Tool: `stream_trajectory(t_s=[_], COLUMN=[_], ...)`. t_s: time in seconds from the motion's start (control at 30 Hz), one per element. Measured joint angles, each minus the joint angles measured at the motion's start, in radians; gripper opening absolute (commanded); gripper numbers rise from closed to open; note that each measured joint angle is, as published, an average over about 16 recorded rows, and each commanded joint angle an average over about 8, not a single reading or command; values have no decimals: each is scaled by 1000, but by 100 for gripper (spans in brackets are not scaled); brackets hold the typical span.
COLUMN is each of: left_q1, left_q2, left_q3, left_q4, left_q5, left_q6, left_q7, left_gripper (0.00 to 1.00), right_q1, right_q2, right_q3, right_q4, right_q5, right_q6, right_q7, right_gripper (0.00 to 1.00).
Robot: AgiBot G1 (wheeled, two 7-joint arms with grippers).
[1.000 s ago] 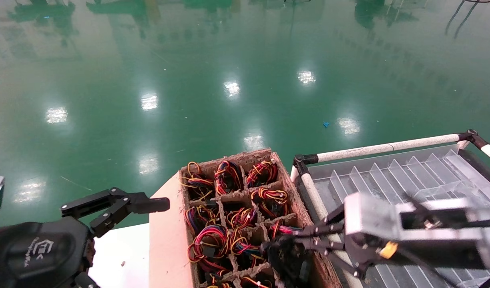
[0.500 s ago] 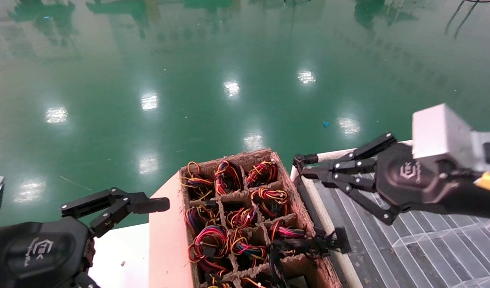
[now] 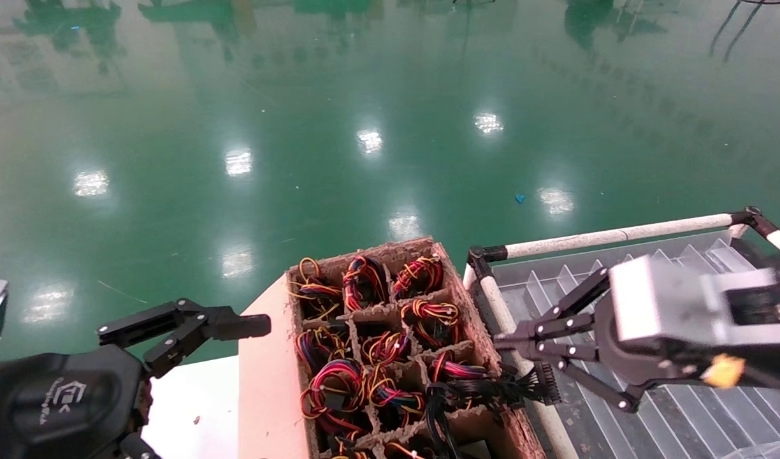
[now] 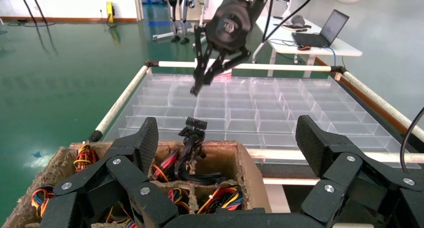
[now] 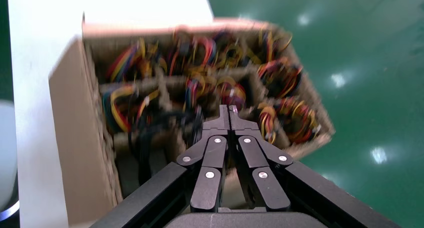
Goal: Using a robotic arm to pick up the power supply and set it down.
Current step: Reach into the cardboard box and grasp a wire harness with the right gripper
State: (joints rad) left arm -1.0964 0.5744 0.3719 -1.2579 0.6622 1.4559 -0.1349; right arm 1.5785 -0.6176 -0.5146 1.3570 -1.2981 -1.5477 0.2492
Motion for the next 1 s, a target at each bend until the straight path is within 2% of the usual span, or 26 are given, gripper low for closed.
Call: stream_trajectory(t_s=[0.5, 0.83, 0.87, 1.0], left_q1=[0, 0, 0, 0], left_q2=[0, 0, 0, 0], left_q3=[0, 0, 0, 0], left_q4=[0, 0, 0, 0], left_q5=[0, 0, 0, 0], left_q6=[0, 0, 0, 0], left_q7=[0, 0, 0, 0], left_gripper=[100, 100, 100, 100], right_q1=[142, 189, 190, 195], right_q2=[-113, -180, -186, -206], right_q3=[-257, -356, -362, -386], right_q4=[-1, -1, -1, -2], right_q5=[-118, -208, -214, -232], right_q6=[-2, 23, 24, 30], right_q7=[16, 32, 34, 44], right_gripper=[100, 100, 94, 45])
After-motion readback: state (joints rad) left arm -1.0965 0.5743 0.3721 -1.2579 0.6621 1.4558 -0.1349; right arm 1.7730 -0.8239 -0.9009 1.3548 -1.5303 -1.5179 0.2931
